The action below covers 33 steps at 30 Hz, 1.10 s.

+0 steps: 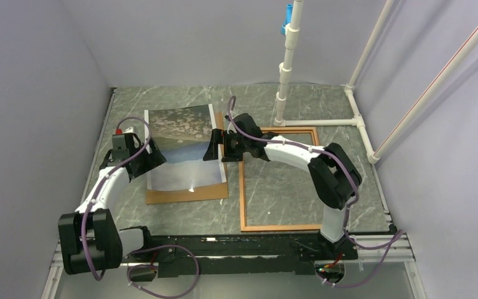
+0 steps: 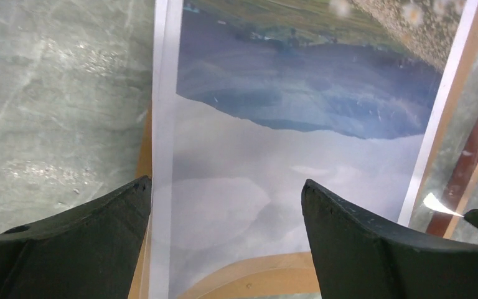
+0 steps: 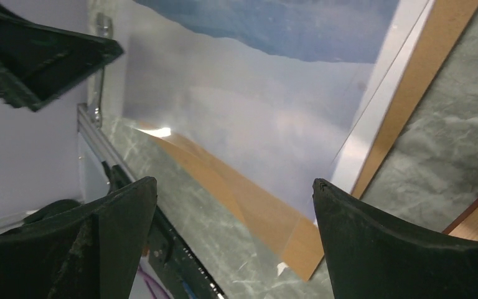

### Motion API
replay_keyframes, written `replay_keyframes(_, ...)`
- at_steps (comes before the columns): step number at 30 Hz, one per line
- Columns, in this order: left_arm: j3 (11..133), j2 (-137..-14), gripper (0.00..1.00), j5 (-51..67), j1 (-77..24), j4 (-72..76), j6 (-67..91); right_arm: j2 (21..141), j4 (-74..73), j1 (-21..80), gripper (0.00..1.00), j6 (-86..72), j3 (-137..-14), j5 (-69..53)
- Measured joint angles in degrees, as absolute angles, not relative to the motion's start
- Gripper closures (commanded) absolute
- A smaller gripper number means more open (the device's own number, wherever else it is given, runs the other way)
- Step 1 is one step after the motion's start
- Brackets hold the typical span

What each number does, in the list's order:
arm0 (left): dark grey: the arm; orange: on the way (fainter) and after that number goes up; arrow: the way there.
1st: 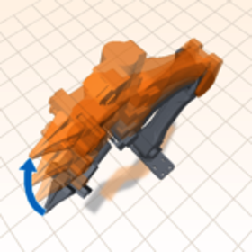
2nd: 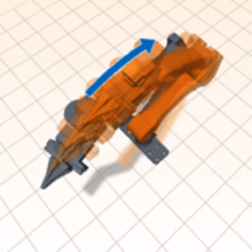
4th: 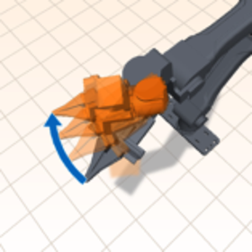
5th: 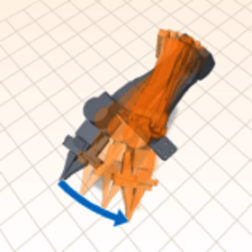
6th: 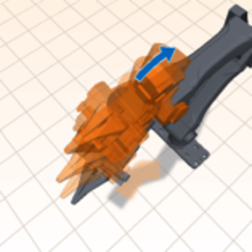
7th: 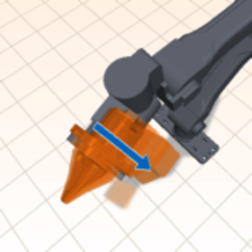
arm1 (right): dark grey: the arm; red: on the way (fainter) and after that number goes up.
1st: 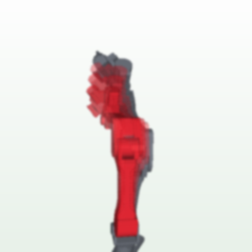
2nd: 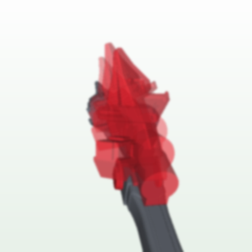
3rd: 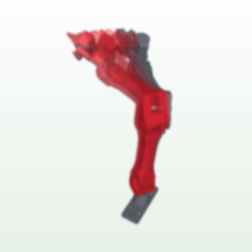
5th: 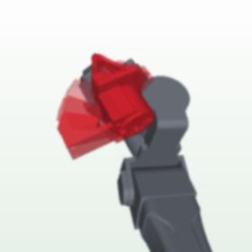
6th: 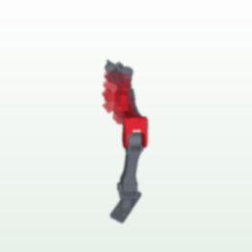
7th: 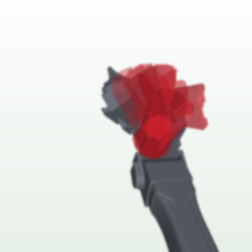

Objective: Put the photo into the frame

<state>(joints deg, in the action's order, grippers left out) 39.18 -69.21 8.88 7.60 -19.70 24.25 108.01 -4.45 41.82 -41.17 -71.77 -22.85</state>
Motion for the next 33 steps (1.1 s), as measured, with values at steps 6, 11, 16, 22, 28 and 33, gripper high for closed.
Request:
replay_keyframes(6, 36.4, -66.7, 0.09, 9.9, 4.5, -20.2, 24.8, 101.5, -4.3, 41.8, 0.03, -41.7, -68.8, -23.2)
replay_keyframes(11, 34.5, -65.3, 0.09, 10.9, 1.5, -21.9, 25.7, 94.9, -6.7, 42.0, 0.02, -41.7, -64.1, -22.0)
replay_keyframes(16, 32.4, -61.2, 0.08, 12.0, -1.4, -24.0, 27.0, 86.7, -11.2, 42.6, 0.02, -41.6, -58.3, -18.9)
replay_keyframes(22, 31.5, -56.1, 0.03, 11.0, -2.3, -27.9, 28.3, 76.3, -16.6, 43.1, 0.00, -41.6, -50.2, -14.8)
replay_keyframes(28, 31.5, -56.2, 0.02, 7.2, -2.3, -30.6, 29.7, 75.0, -20.4, 42.5, 0.00, -38.9, -48.1, -9.9)
replay_keyframes(33, 32.1, -58.6, 0.02, 5.6, -2.3, -31.9, 29.6, 81.1, -18.7, 36.2, 0.01, -35.7, -48.1, -13.0)
